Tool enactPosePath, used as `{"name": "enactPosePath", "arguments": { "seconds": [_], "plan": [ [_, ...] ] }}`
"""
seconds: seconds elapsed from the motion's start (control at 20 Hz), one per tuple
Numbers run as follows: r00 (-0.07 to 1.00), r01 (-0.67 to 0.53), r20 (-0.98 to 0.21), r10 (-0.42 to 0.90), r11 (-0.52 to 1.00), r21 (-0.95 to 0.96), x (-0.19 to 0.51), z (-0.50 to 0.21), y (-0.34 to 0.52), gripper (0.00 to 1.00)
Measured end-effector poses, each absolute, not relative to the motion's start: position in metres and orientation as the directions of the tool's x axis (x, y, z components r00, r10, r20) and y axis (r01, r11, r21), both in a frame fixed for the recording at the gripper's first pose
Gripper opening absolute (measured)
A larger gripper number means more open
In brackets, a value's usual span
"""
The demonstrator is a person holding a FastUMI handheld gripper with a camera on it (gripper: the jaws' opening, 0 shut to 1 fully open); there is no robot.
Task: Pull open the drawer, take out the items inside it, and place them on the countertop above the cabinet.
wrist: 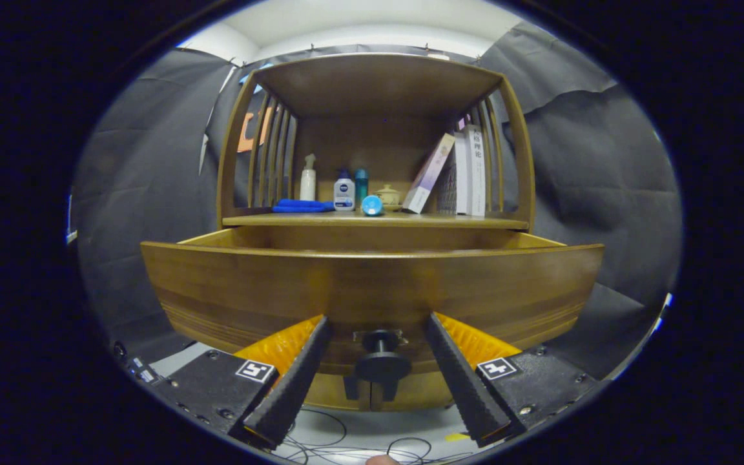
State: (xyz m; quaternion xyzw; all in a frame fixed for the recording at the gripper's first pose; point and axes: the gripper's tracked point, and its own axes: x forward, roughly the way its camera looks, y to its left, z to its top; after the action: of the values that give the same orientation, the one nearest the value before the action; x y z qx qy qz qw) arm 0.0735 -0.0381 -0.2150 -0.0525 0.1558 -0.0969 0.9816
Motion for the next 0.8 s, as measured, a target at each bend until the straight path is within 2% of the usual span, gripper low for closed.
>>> {"name": "enactPosePath", "arguments": {
  "seconds": [0.8],
  "plan": [
    [0.909, 0.144, -0.37, -0.194, 0.977, -0.159, 0.147, -0.217, -0.049, 0.99]
  ]
}}
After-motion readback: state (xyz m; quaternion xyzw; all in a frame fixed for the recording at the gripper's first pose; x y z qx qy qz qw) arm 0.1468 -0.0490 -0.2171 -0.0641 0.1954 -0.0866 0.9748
